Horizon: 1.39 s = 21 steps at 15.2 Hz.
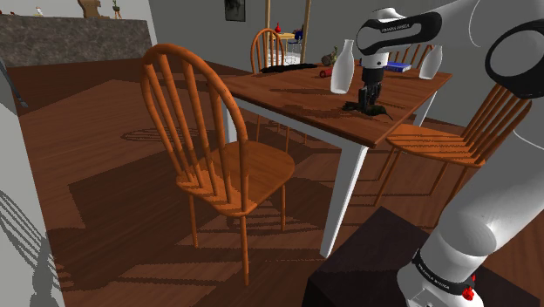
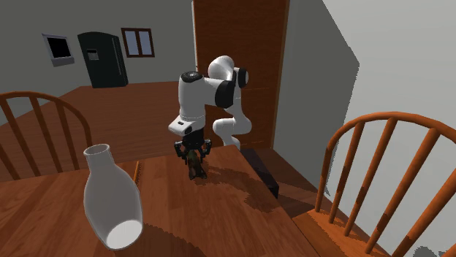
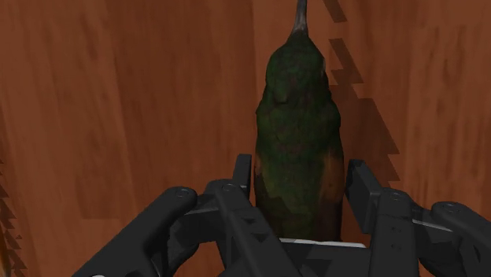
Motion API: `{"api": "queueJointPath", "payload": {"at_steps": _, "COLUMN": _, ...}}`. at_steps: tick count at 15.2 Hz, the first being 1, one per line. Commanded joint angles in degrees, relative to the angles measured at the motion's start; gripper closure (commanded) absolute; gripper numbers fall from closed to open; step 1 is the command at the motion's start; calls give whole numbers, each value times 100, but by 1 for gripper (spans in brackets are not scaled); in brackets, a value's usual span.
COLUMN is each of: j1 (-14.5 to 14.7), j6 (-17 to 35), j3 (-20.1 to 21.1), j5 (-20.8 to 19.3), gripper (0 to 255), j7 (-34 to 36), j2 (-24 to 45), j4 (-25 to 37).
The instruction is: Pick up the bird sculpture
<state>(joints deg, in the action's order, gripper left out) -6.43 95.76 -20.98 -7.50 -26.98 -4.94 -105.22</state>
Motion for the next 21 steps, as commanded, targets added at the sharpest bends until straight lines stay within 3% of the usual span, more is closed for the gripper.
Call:
{"api": "queueJointPath", "payload": {"at_steps": 1, "j1": 2, "j6": 0, "j3": 2, "j5": 3, "gripper": 255, "j7": 0, "j2": 4, "j4": -2}}
{"api": "queueJointPath", "payload": {"at_steps": 5, "j1": 1, "j6": 5, "j3": 1, "j5": 2, "gripper": 255, "j7": 0, "j2": 1, "j4": -10}}
{"api": "queueJointPath", "payload": {"at_steps": 21, "j1": 5, "j6": -1189, "j3": -1, "j5": 73, "gripper": 255, "j7": -159, "j2": 204, "j4": 1384}}
